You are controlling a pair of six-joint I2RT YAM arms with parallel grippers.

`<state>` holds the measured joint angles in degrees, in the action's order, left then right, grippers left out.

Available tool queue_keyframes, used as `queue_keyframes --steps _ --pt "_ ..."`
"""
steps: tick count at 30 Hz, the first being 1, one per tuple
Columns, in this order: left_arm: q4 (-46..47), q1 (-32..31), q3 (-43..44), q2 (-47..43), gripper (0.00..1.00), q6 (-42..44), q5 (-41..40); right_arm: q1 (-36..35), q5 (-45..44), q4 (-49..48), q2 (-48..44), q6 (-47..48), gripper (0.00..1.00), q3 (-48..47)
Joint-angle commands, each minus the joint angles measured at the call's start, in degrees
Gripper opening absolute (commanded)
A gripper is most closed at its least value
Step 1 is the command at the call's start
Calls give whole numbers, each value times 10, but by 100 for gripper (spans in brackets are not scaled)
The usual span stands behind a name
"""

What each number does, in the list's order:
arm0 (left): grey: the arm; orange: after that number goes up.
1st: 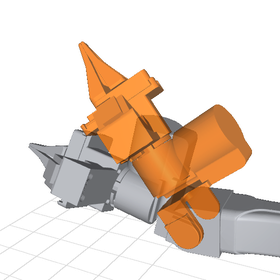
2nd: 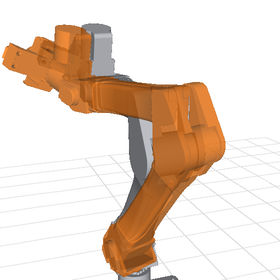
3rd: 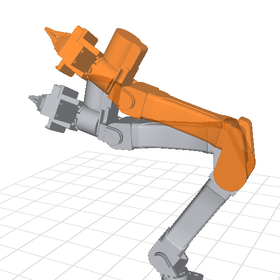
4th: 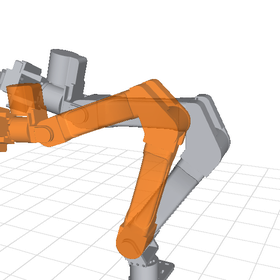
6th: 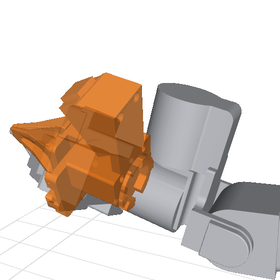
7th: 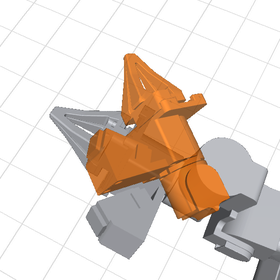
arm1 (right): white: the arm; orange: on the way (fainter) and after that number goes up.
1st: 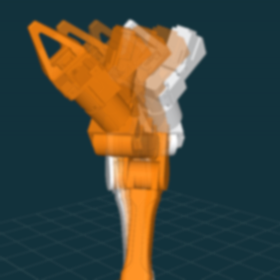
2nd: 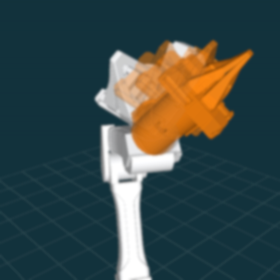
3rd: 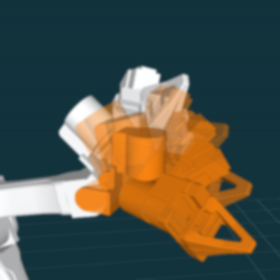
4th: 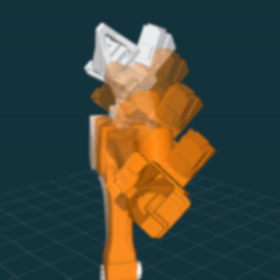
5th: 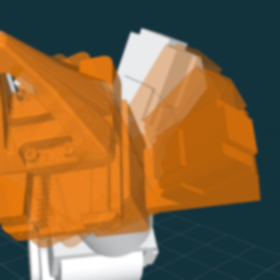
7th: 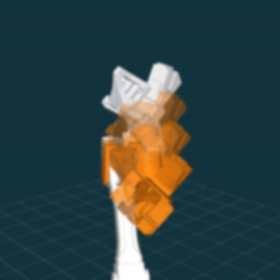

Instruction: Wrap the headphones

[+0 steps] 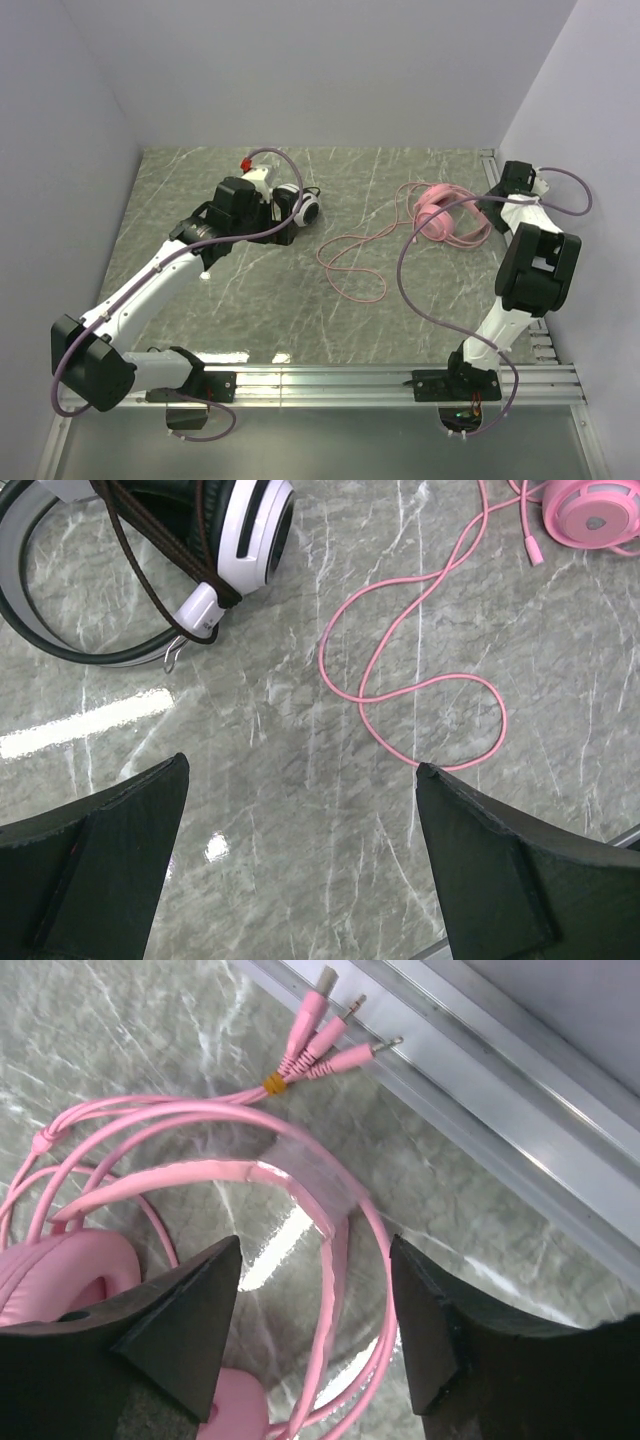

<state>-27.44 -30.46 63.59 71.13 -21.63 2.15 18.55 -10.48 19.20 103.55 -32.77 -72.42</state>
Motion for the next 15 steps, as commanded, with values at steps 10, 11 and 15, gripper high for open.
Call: queue_keyframes --steps 10,11,15 --pt "5 -2 0 23 99 14 29 0 -6 44 51 61 64 -77" --pt "5 -2 0 23 99 13 27 0 -7 42 48 63 64 -71" --pt "2 -2 1 25 99 12 22 0 9 38 53 70 70 -44"
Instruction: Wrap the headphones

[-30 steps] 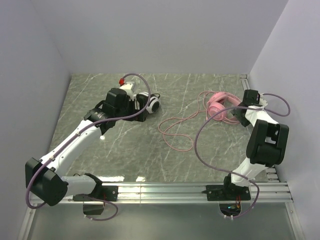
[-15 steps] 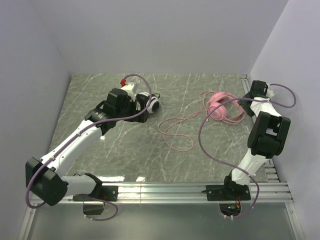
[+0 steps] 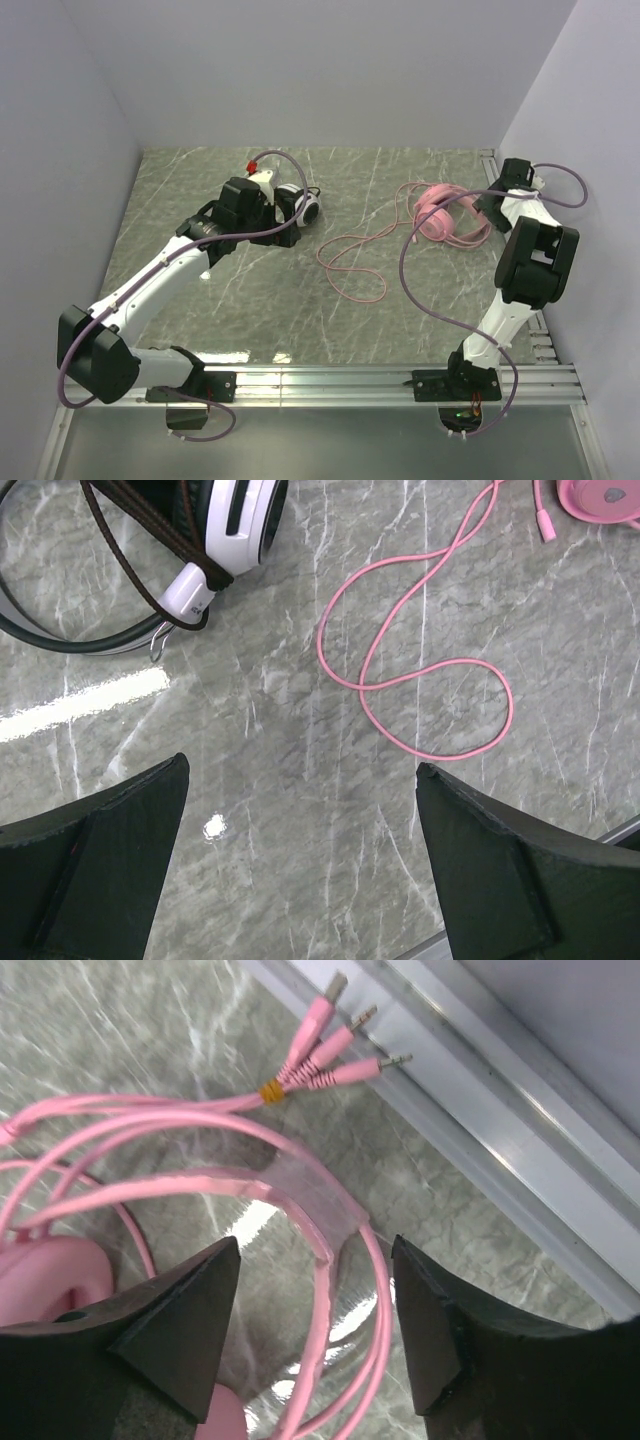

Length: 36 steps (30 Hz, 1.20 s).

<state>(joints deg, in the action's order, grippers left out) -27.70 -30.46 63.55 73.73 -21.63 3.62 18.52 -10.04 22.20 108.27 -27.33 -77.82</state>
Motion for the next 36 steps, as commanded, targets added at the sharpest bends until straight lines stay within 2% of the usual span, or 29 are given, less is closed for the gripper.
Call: queue_keyframes --steps 1,6,8,12,17,18,21,25,26,27,30,32,36 --pt "5 -2 3 -1 99 12 8 0 3 10 6 18 73 14" --pt "6 -2 1 1 99 11 19 -7 -9 8 -1 18 79 29" --pt "5 -2 2 4 99 11 19 -7 -13 18 2 13 79 28" --pt "5 -2 3 5 99 11 19 -15 -41 52 14 4 68 4" --pt "3 -2 3 7 99 11 23 -38 -53 51 14 -19 66 33" --pt "3 -3 3 7 99 11 22 -38 -58 51 18 -24 49 39" --pt "2 -2 3 6 99 11 24 -38 -48 39 2 -31 36 68" --pt "1 -2 3 5 99 11 25 -39 -24 20 -15 -38 36 100" --pt "2 -3 3 4 99 11 24 -43 -25 17 -22 -40 24 105" --pt "2 -3 3 4 99 11 26 -45 -26 15 -26 -41 18 119" --pt "1 -3 3 1 99 11 24 -50 -31 5 -42 -48 16 144" --pt "2 -3 3 0 99 11 26 -51 -32 7 -54 -53 6 156" --pt "3 -3 3 1 99 10 31 -59 -8 -4 -96 -60 4 190"
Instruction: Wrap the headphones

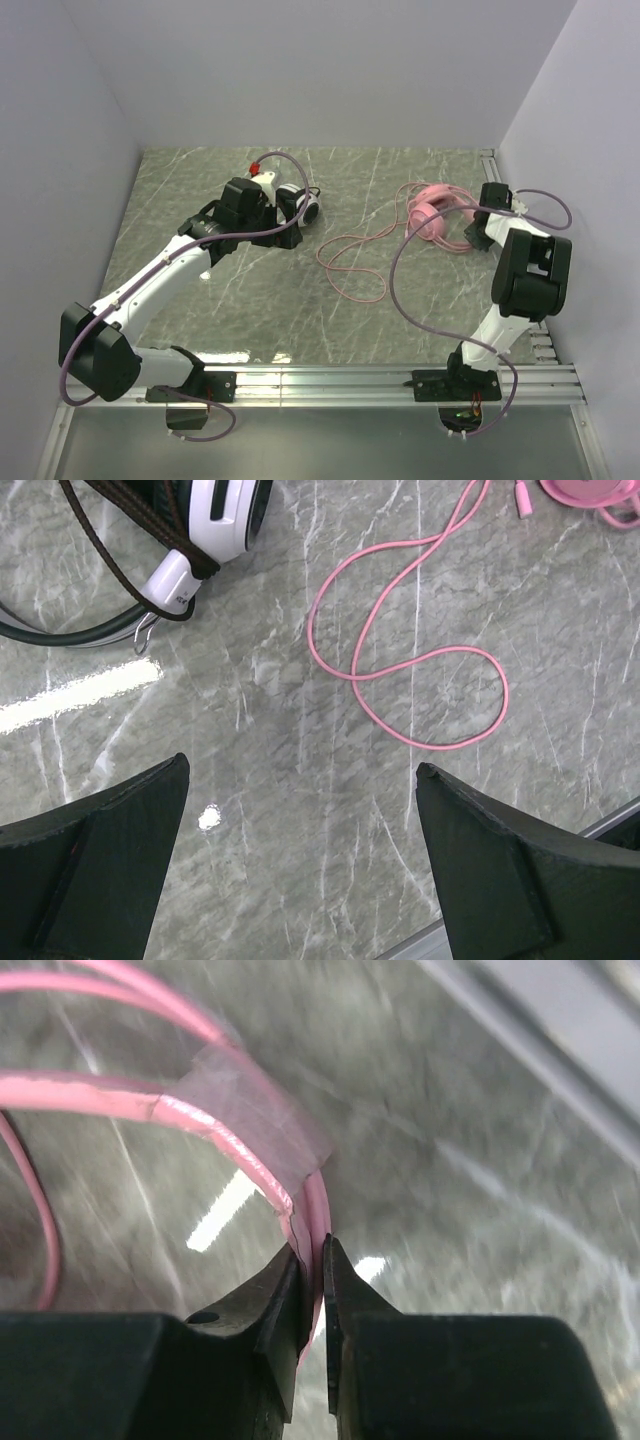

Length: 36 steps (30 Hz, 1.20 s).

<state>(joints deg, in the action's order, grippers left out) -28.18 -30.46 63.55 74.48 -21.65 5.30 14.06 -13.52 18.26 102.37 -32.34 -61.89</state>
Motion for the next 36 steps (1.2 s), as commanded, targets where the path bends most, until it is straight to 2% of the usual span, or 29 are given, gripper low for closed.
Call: queue_keyframes --steps 1,7,10,11,15,19,24,27,28,33,36 --pt "8 -4 3 -5 99 11 16 -18 32 39 -57 -12 4 37" --pt "8 -4 2 -6 99 12 23 -94 5 99 -113 -74 6 70" --pt "9 -6 1 -7 99 12 22 -116 -12 116 -126 -102 17 82" --pt "9 -5 1 -7 99 12 22 -116 -5 108 -131 -100 24 96" --pt "8 -7 2 -7 99 13 25 -113 12 85 -137 -77 41 110" --pt "7 -7 1 -6 99 13 25 -113 31 56 -132 -61 48 118" --pt "8 -7 1 -4 99 13 30 -107 24 36 -125 -27 51 114" --pt "8 -8 1 -4 99 14 32 -82 68 5 -129 -2 52 131" --pt "8 -10 1 -3 99 15 33 -77 86 -14 -138 5 56 136" --pt "7 -11 1 -2 99 16 37 -66 84 -20 -132 31 57 131" --pt "7 -12 1 -2 99 16 38 -55 119 -32 -111 44 56 122"
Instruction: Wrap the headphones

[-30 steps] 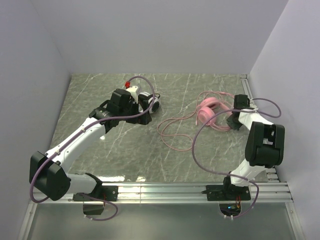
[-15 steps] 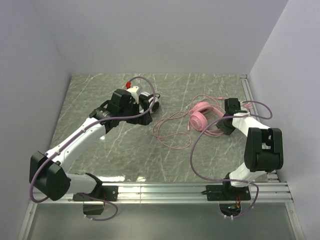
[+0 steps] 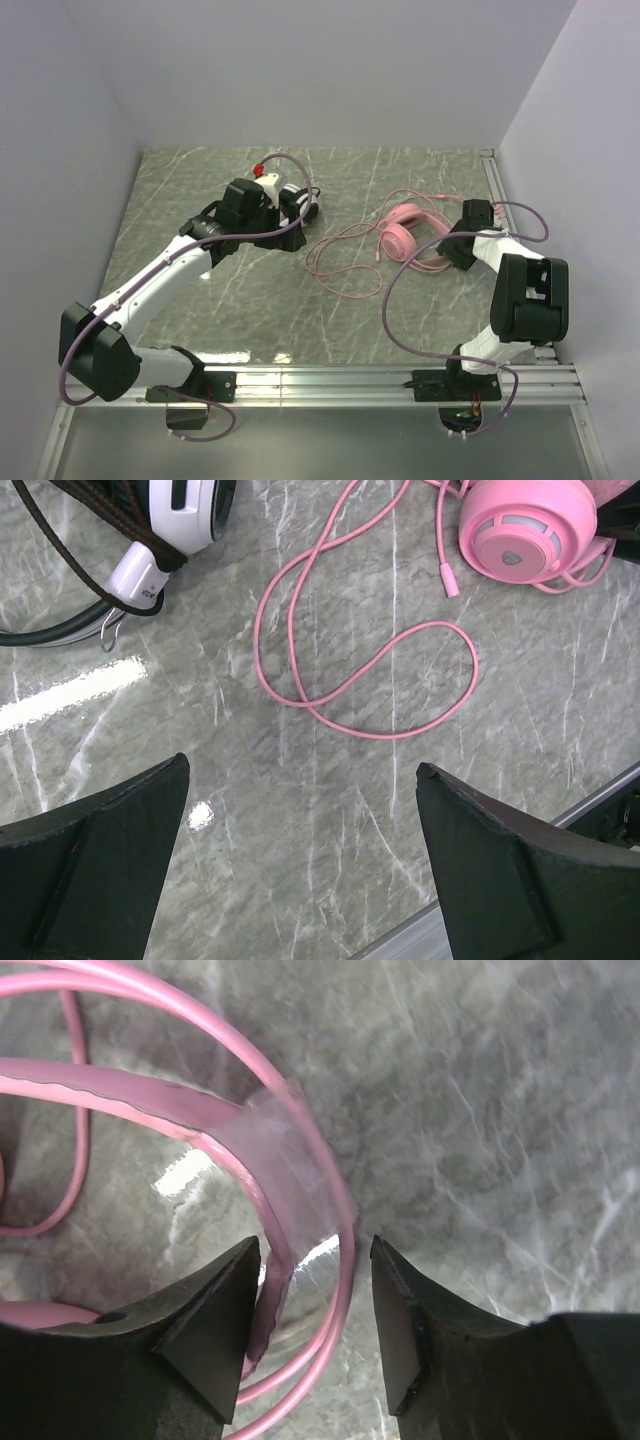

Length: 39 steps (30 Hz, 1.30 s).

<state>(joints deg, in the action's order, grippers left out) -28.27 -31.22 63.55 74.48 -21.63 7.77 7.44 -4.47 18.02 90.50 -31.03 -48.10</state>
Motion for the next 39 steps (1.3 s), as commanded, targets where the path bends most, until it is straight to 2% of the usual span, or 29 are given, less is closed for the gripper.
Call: queue_keyframes --steps 1,10,20,24,25,27,33,39 --pt "8 -4 1 -2 99 17 13 13 31 -33 14 33 55 -19" --pt "4 -10 2 1 99 18 10 8 -22 -7 55 49 52 -52" --pt "4 -14 2 -1 99 19 7 -1 -4 0 57 37 43 -35" --pt "2 -16 2 -3 99 19 2 -14 -29 12 64 33 28 -45" --pt "2 -15 2 -3 99 19 2 -18 -33 18 65 32 16 -49" --pt "2 -15 2 -4 99 20 1 -31 -46 25 69 26 0 -52" --pt "4 -15 1 -2 99 23 -1 -35 -21 7 25 30 0 -30" --pt "37 -21 -10 -16 99 43 66 -38 67 53 -48 30 0 -36"
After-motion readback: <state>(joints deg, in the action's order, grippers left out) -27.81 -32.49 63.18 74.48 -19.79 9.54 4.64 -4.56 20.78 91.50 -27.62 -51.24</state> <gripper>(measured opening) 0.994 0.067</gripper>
